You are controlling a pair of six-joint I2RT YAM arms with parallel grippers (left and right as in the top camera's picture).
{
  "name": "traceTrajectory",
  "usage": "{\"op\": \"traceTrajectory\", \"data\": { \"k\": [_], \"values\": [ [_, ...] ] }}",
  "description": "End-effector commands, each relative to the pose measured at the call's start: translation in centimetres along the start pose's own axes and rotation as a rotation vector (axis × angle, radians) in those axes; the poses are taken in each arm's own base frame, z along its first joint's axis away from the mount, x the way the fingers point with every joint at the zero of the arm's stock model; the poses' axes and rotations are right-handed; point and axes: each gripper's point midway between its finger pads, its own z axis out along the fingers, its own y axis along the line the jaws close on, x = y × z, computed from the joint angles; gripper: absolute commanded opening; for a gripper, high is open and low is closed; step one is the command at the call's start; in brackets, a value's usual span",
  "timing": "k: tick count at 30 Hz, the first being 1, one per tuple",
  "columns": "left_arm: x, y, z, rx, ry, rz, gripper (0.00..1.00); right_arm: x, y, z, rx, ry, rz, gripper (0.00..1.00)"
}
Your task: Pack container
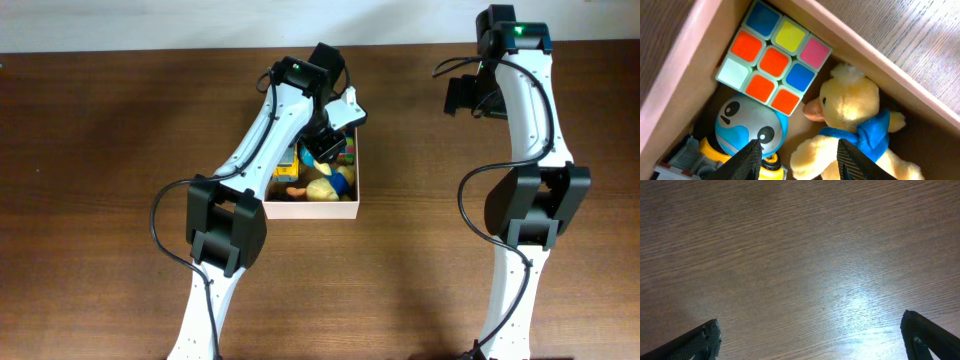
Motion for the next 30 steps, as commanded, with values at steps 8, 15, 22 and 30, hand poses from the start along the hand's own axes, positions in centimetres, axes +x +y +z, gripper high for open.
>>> {"op": "traceTrajectory", "data": {
  "k": [8, 15, 22, 30],
  "values": [
    [-2.2, 0.5, -2.1, -0.029, -0.088, -0.005, 0.52, 0.0, -0.4, 0.2, 0.007, 0.002, 0.017, 0.99],
    [-6.4, 2.6, -10.3, -0.167, -0.324, -0.083, 0.64, 0.0, -0.4, 0.2, 0.007, 0.002, 0.017, 0.99],
    [-4.9, 8.5, -18.9, -0.423, -0.472, -0.277, 0.92, 0.0, -0.4, 0.2, 0.007, 0.002, 0.017, 0.99],
    [5.2, 15.4, -22.8, -0.634, -0.348, -0.608, 0.99, 0.0, -0.4, 0.2, 0.007, 0.002, 0.017, 0.99]
  ]
}}
